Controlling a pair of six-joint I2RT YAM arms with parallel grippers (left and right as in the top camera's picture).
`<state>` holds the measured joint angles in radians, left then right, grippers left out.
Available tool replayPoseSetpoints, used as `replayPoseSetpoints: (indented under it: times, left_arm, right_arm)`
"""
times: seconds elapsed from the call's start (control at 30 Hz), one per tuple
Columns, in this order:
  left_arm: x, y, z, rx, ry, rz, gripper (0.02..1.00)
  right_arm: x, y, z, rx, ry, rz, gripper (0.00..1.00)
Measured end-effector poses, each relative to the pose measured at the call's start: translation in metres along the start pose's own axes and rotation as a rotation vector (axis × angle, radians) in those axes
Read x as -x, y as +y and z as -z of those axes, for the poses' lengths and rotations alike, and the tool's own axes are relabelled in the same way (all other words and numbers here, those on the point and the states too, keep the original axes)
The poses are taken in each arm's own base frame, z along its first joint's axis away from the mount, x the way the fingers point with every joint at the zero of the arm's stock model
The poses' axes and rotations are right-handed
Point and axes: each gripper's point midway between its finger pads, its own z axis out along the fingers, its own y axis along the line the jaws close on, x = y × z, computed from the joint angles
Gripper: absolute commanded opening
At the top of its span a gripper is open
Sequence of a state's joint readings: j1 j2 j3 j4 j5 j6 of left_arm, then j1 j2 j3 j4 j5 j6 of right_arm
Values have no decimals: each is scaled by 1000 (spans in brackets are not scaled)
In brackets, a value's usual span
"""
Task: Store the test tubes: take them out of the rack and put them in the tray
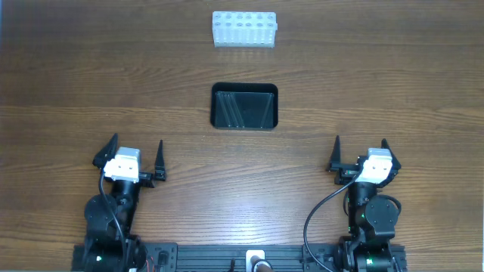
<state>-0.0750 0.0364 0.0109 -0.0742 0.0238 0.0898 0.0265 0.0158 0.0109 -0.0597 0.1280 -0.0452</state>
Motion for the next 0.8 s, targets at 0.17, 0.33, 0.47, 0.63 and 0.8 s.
replayPoseSetpoints:
  times: [0.17,0.33,0.47,0.63,0.8]
  left_arm:
    - [0,0,0,0,0,0,1000]
    - [0,0,0,0,0,0,1000]
    - [0,0,0,0,0,0,1000]
    - [0,0,0,0,0,0,1000]
    - [0,0,0,0,0,0,1000]
  right_arm:
    - [0,1,0,8,0,-22,993]
    - [0,3,0,15,1,-31,993]
    - [0,3,0,15,1,-37,991]
    - [0,3,0,15,1,-41,991]
    - [0,3,0,15,1,-41,993]
